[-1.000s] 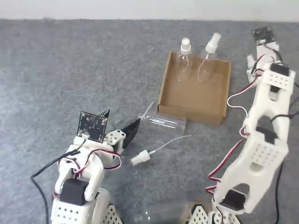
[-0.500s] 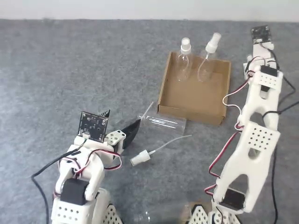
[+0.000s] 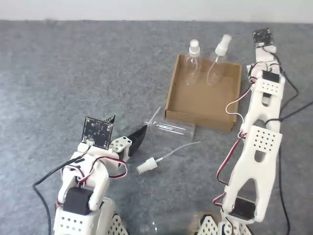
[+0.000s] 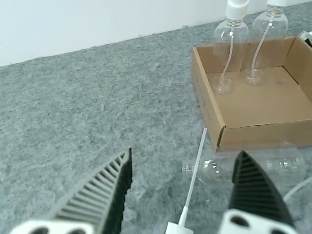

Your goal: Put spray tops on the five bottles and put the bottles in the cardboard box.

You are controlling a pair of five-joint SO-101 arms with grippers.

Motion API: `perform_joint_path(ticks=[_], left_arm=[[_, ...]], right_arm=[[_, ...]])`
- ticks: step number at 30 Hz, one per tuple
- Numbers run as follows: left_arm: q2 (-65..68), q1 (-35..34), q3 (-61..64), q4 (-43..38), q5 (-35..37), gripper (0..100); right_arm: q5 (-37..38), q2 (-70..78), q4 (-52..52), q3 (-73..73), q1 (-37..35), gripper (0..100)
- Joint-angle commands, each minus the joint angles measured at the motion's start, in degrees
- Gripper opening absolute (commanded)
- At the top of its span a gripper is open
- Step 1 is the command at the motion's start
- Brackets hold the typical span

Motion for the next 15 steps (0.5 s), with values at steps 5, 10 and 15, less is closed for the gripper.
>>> perform_joint_path(ticks=[5,10,15], left_arm=[[-0.5,0.3,-0.4,-1.6,-0.3,30],[-0.5,0.3,-0.4,-1.6,-0.3,30],[-0.5,0.3,-0.4,-1.6,-0.3,30]], right_arm=[[-0.8,6.5,-0.6,-13.4,0.0,23.0],[-0.7,10.1,-0.3,-17.4,0.7,15.8],[-0.5,10.5,2.6,-18.5,2.2,0.3]])
